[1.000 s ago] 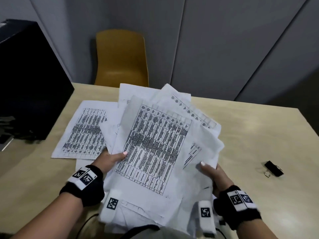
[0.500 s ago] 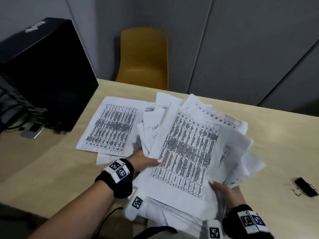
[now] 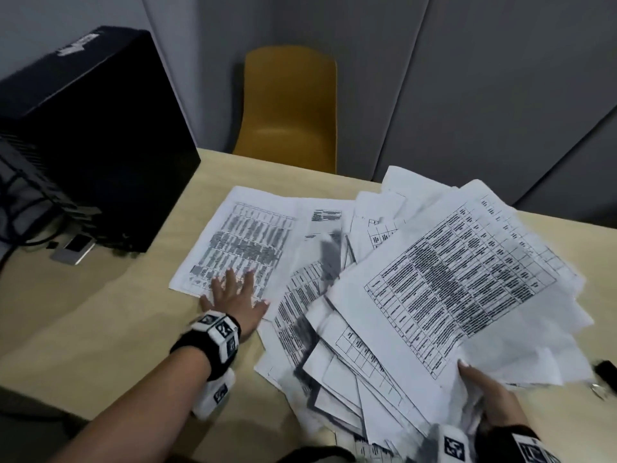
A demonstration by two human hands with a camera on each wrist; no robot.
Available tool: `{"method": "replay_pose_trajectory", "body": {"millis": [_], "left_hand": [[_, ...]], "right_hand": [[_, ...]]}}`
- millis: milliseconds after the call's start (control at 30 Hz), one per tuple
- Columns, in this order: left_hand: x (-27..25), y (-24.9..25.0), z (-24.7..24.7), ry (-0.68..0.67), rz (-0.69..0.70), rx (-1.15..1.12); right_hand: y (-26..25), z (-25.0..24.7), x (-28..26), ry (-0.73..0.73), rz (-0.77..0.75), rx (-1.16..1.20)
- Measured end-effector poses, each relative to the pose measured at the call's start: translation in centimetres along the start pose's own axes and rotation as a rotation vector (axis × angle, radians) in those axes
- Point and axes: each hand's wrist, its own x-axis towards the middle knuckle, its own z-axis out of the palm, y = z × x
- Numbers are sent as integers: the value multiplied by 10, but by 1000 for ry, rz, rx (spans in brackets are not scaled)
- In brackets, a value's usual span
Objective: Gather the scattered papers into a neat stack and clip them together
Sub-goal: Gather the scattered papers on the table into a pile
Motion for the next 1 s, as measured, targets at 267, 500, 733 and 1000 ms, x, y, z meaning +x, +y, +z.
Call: {"method": "replay_pose_trajectory", "body": {"millis": [267, 500, 733, 1000], "left_hand": [[-27, 22, 12, 400, 185, -91], [9, 32, -1, 133, 6, -81], [6, 47, 6, 381, 190, -28], [29, 78, -8, 218, -22, -269]], "right_hand": [[1, -2, 4, 2, 33, 17], [10, -5, 14, -65, 77, 18], [11, -10, 21, -79, 111, -29], [9, -9, 27, -150, 41, 107]]}}
